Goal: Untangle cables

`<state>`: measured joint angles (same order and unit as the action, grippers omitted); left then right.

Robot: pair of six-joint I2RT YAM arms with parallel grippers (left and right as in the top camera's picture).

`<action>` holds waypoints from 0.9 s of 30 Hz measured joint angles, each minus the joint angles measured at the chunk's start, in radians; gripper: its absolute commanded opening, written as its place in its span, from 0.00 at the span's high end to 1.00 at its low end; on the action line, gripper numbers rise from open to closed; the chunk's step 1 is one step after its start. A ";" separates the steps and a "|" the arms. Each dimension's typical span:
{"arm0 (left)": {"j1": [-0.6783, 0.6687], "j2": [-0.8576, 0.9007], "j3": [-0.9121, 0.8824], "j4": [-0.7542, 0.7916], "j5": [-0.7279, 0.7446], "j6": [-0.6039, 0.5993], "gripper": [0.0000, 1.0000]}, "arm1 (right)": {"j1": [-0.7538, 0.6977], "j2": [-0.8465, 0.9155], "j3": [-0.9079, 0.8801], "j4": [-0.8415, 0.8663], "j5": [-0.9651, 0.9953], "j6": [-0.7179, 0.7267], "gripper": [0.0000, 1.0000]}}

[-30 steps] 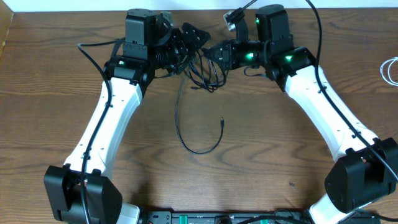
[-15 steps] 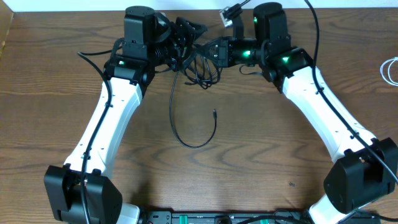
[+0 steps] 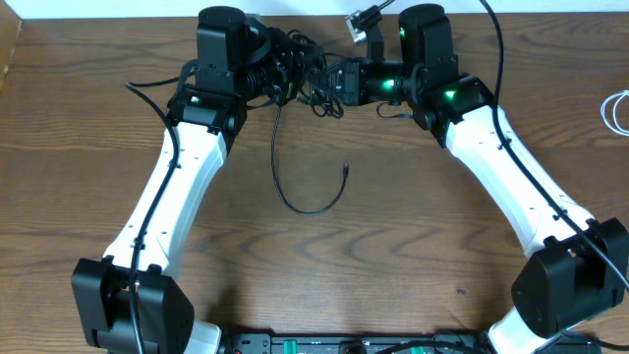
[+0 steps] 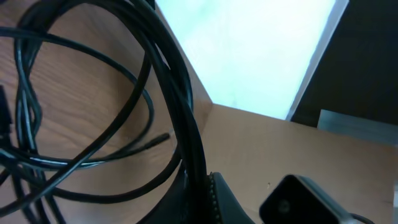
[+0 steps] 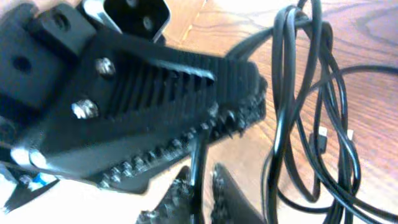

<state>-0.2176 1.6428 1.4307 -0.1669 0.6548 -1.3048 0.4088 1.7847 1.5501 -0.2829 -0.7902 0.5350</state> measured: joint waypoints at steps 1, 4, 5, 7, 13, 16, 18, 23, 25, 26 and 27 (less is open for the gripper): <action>0.000 0.000 0.000 0.000 -0.003 0.010 0.93 | -0.001 0.000 0.000 -0.011 0.006 -0.001 0.73; 0.002 0.000 0.000 0.003 -0.011 0.081 0.93 | -0.008 0.000 0.000 -0.048 0.029 -0.001 0.64; 0.002 0.000 0.000 0.003 -0.012 0.114 0.93 | -0.014 0.000 0.000 -0.068 0.040 -0.006 0.63; 0.004 0.001 0.000 0.003 -0.009 0.188 0.92 | -0.029 0.000 0.000 -0.107 0.057 -0.018 0.61; 0.019 0.001 0.000 0.003 0.055 0.405 0.93 | -0.086 0.000 0.000 -0.151 0.089 -0.057 0.54; 0.021 0.002 0.000 0.003 0.114 0.500 0.92 | -0.103 0.000 0.000 -0.153 0.101 -0.082 0.49; 0.021 0.002 0.000 -0.006 0.159 0.554 0.93 | -0.106 0.000 0.000 -0.154 0.107 -0.100 0.46; 0.020 0.002 0.000 -0.044 0.225 0.646 0.93 | -0.106 0.000 0.000 -0.150 0.106 -0.127 0.42; 0.020 0.002 0.000 -0.046 0.237 0.662 0.93 | -0.104 0.000 0.000 -0.148 0.100 -0.146 0.42; 0.020 0.002 0.000 -0.046 0.239 0.668 0.92 | -0.105 0.000 0.000 -0.148 0.094 -0.153 0.42; 0.020 0.002 0.000 -0.046 0.242 0.675 0.93 | -0.105 0.000 0.000 -0.147 0.086 -0.163 0.43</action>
<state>-0.1974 1.6444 1.4307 -0.2127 0.8967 -0.6300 0.3042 1.7851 1.5501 -0.4301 -0.7044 0.3721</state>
